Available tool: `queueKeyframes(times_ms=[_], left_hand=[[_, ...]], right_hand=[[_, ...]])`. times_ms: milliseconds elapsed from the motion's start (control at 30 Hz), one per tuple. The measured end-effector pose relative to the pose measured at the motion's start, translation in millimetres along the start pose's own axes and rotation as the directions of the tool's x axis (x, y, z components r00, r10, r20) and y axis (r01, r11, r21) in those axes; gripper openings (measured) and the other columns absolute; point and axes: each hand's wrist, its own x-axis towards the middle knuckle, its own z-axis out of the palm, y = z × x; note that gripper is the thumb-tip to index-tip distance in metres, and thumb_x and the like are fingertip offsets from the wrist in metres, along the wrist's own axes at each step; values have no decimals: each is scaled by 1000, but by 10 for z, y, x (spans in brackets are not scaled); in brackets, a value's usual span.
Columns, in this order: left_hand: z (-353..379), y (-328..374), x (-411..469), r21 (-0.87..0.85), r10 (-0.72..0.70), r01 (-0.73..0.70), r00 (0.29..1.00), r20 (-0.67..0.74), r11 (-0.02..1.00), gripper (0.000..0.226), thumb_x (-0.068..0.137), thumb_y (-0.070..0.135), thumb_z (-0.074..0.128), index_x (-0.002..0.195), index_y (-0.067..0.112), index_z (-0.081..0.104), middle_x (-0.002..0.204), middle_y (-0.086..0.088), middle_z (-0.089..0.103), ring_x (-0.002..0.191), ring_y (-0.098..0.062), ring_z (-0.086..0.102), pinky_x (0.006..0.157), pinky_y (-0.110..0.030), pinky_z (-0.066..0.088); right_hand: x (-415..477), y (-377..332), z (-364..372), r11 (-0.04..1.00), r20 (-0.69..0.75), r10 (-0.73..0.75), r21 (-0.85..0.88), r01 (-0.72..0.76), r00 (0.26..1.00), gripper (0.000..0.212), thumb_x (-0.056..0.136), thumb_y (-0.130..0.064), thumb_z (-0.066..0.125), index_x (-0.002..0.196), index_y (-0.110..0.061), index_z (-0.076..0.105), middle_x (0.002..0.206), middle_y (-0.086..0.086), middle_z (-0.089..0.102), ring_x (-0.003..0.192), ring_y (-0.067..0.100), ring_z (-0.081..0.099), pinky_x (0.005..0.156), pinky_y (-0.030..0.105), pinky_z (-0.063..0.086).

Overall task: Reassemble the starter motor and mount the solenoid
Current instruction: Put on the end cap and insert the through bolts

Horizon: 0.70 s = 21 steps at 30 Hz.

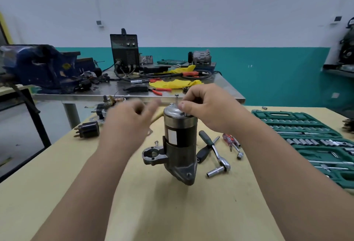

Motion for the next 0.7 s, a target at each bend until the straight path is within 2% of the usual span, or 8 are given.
queueKeyframes(times_ms=[33, 67, 133, 200, 367, 467, 600, 700], left_hand=[[-22, 49, 89, -33, 36, -40, 993, -114, 999, 39, 83, 71, 44, 76, 34, 56, 62, 12, 61, 57, 2, 56, 49, -22, 37], [1, 104, 190, -86, 52, -62, 993, -109, 994, 26, 87, 62, 50, 82, 37, 55, 71, 16, 60, 67, 5, 55, 53, -21, 39], [139, 219, 347, -218, 15, 12, 992, 122, 976, 19, 89, 49, 61, 96, 31, 59, 88, 15, 63, 82, 0, 59, 64, -22, 47], [295, 252, 418, -351, -76, 180, 954, 290, 919, 18, 88, 40, 67, 95, 23, 67, 90, 5, 69, 87, -13, 66, 70, -30, 54], [393, 115, 452, -427, -211, 235, 972, 103, 873, 12, 84, 35, 73, 83, 25, 66, 85, 5, 68, 83, -15, 66, 67, -31, 53], [362, 75, 432, -451, -225, 217, 974, 37, 866, 16, 83, 35, 75, 77, 24, 66, 78, 3, 70, 79, -19, 68, 68, -36, 57], [337, 48, 370, -475, -119, 155, 987, 106, 866, 11, 91, 30, 67, 84, 24, 74, 77, 9, 74, 76, -9, 69, 72, -33, 58], [444, 92, 292, -603, -141, 170, 985, 96, 779, 15, 96, 24, 60, 92, 23, 74, 87, 10, 75, 84, -4, 69, 75, -23, 55]], right_hand=[[-3, 30, 2, 999, -13, 8, 34, -8, 1000, 19, 87, -37, 65, 69, -33, 62, 67, -27, 61, 63, -9, 53, 48, 7, 38], [0, 50, 8, 997, -23, 16, 82, -14, 1000, 19, 87, -36, 66, 69, -32, 62, 66, -24, 61, 60, -6, 53, 48, 7, 38], [17, 70, 41, 985, -33, 11, 174, -5, 999, 19, 86, -31, 68, 67, -30, 63, 63, -19, 62, 57, -3, 53, 50, 9, 40], [44, 97, 91, 975, -60, 9, 224, 4, 998, 19, 86, -28, 69, 68, -30, 63, 65, -19, 63, 60, -3, 54, 54, 11, 41], [78, 154, 296, 931, -221, 159, 358, -72, 962, 12, 89, -34, 64, 78, -34, 69, 82, -15, 68, 80, 2, 61, 64, 19, 43], [110, 125, 422, 894, -328, 283, 432, -124, 901, 15, 86, -37, 66, 73, -29, 68, 72, -17, 67, 69, -3, 60, 55, 14, 41], [142, 88, 591, 767, -379, 466, 623, -152, 799, 21, 82, -42, 68, 74, -25, 59, 71, -8, 65, 65, 7, 63, 54, 24, 47], [130, 84, 640, 723, -371, 454, 685, -91, 810, 23, 89, -43, 55, 81, -23, 66, 78, -5, 68, 73, 11, 66, 62, 29, 55]])
